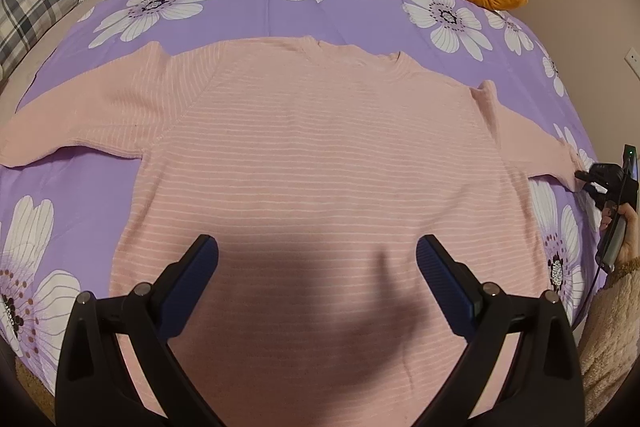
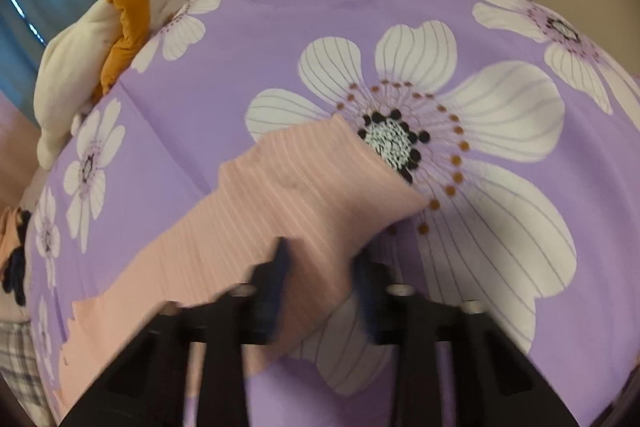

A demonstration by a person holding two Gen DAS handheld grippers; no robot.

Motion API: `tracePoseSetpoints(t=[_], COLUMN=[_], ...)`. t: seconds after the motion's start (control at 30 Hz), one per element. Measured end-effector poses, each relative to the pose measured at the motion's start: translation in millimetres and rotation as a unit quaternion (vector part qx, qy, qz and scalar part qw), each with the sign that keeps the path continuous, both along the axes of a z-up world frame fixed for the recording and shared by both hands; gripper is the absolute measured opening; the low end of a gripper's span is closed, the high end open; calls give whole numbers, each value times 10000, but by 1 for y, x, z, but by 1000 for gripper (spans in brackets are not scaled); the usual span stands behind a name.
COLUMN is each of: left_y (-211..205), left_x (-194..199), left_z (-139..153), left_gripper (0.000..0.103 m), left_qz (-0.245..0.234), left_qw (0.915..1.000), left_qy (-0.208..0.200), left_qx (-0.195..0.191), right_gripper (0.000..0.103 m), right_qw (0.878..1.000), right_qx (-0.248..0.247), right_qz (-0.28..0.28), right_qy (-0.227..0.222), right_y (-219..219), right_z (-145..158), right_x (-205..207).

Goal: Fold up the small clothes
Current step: 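Grasp the pink sweater's sleeve cuff with the right gripper, then lift the sleeve with the right gripper and fold it across the sweater body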

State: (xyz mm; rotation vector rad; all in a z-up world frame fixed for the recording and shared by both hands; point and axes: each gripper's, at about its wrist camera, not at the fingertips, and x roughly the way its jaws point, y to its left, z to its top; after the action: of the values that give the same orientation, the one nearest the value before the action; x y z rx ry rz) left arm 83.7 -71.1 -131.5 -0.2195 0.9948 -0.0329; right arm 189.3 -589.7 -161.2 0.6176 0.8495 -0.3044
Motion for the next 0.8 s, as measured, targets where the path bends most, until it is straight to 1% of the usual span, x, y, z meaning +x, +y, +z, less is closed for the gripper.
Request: tracePoseSetpoints(t=[0.03,0.13,0.23,0.27,0.33,0.37,0.53,0.63,0.7,0.8], left_y=[0,3,4,5,9,11,25,34,39,47], left_x=[1,1,2,1,1,0,-4,-8,-10,-13], left_z=[0,-1,0,0,0,1,5,7,8,9], left_gripper=[99,99,99,99,99,99,99,99,99,99], left_qz=[2,0,16,24,30,32,151,230,273,342], left_qw=[10000,10000,10000,10000,9999,9999,9995,9990,9987,9982], left_qy=[12,10,-28,-31,-49,-57,-137,-189,-221,-250], left_qx=[-3,-16,-70,-86,-131,-147,-256,-334,-360,-430], right_gripper=[4,4,4,4,4,4,4,4,4,4], right_qw=[9999,9985,9966,9964,9956,9949,9859,9799,9732,9640], right_qx=[-118,-377,-203,-249,-548,-656,-1289,-1426,-1542,-1632], right_qz=[-16,-216,-451,-496,-513,-484,-202,179,502,933], right_qy=[-23,-318,-659,-647,-564,-590,-1047,-1384,-1632,-1880], right_y=[-2,-7,-21,-22,-16,-11,31,61,87,124], right_z=[3,18,31,34,43,48,97,128,149,168], right_x=[-1,-14,-20,-19,-17,-16,-12,-13,-16,-20])
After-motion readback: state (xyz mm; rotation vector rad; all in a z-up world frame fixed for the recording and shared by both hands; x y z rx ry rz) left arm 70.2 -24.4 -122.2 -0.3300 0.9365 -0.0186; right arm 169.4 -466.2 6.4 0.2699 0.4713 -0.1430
